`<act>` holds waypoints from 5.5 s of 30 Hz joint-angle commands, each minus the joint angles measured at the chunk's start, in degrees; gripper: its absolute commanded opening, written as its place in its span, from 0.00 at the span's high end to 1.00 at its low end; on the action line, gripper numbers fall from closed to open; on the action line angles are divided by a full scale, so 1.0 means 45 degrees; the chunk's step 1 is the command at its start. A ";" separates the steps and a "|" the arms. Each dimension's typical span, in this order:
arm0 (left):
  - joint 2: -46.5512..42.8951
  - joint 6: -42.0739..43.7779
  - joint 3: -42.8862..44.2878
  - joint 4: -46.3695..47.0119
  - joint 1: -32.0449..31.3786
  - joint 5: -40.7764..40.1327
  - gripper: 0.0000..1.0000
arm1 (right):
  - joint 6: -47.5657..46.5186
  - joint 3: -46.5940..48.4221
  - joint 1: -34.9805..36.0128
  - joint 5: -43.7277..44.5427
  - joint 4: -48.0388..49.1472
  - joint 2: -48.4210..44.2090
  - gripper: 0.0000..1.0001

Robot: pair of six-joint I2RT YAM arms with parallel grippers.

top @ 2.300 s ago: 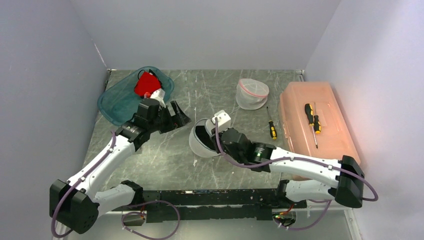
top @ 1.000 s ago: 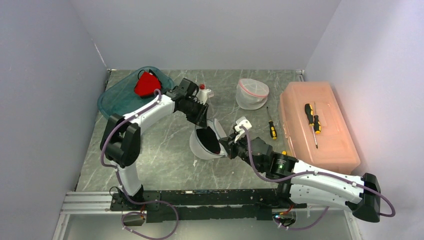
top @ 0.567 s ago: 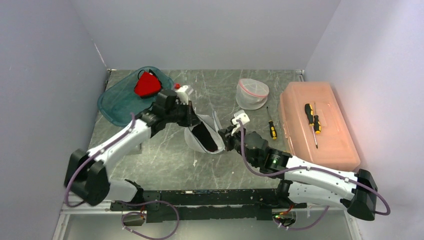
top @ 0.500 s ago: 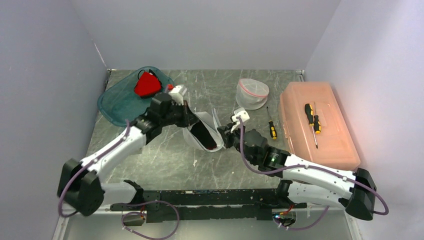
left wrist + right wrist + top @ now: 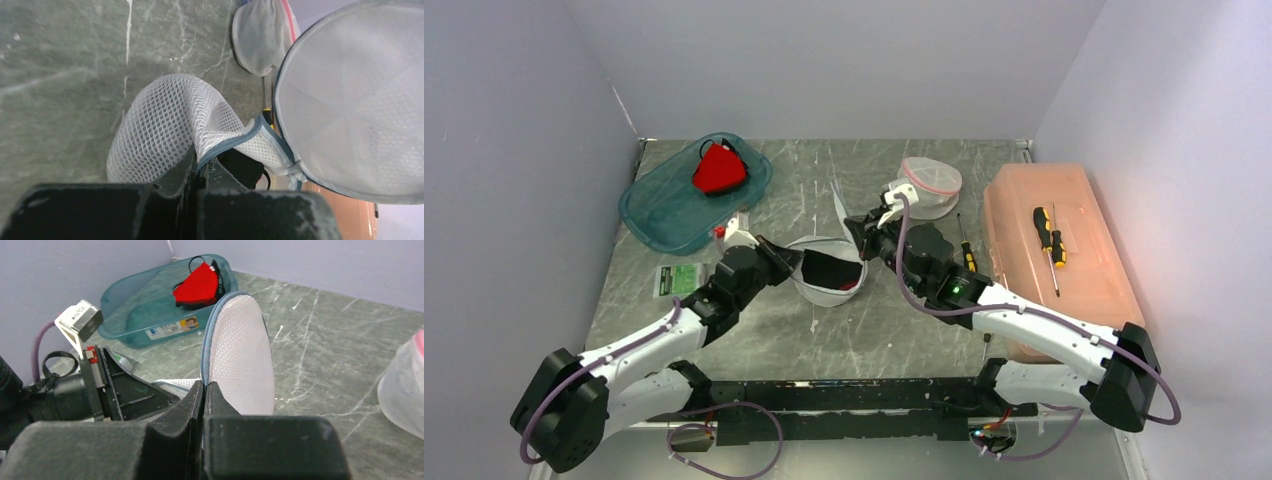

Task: Unzip the laundry bag and remove the bra
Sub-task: Open the laundry bag at the center of the board, then adjust the laundry bag at the center of the board.

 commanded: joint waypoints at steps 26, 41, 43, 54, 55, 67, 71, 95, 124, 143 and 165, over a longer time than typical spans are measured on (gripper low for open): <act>-0.0125 -0.1962 -0.1643 0.0964 -0.2181 -0.4234 0.95 | 0.3574 -0.4467 -0.0196 0.2481 -0.3327 -0.7080 0.14; -0.0681 -0.0919 0.0744 -0.5406 -0.2198 -0.2177 0.26 | 0.4550 -0.1567 -0.1125 -0.1144 -0.3677 -0.1502 0.20; -0.0824 -0.0191 0.1438 -0.6542 -0.2194 -0.2073 0.22 | 0.4431 -0.1835 -0.1125 -0.1628 -0.3282 -0.1359 0.21; 0.2280 0.4737 0.6738 -1.0448 -0.0580 -0.0889 0.18 | 0.3868 -0.0808 -0.0853 -0.1257 -0.4221 0.0080 0.24; 0.2618 0.5003 0.7002 -1.0542 -0.0379 -0.0582 0.18 | 0.4038 -0.0779 -0.0852 -0.1076 -0.4399 0.0103 0.23; 0.5312 0.6941 0.8174 -1.0342 0.0445 0.2376 0.36 | 0.6182 -0.0643 -0.2482 -0.2348 -0.4673 0.1308 0.21; 0.5189 0.6940 0.7676 -0.9866 0.0451 0.2613 0.49 | 0.6402 -0.0083 -0.2908 -0.3245 -0.4554 0.2252 0.24; 0.1486 0.5288 0.4967 -0.4104 0.0450 0.1695 0.77 | -0.1256 0.0252 -0.0492 0.1517 -0.2442 -0.0902 1.00; 0.5327 0.4535 0.5299 -0.3692 0.0367 0.5503 0.23 | 0.1501 -0.4172 0.0554 0.3012 -0.2274 -0.2029 1.00; 0.4783 0.5429 0.6532 -0.3939 0.0221 0.4246 0.97 | 0.0365 -0.3219 0.0156 0.2548 -0.2240 -0.2382 1.00; 0.1764 0.3891 0.1967 -0.2565 -0.1357 0.0154 0.97 | 0.1505 -0.3627 0.0321 0.3114 -0.2320 -0.0786 1.00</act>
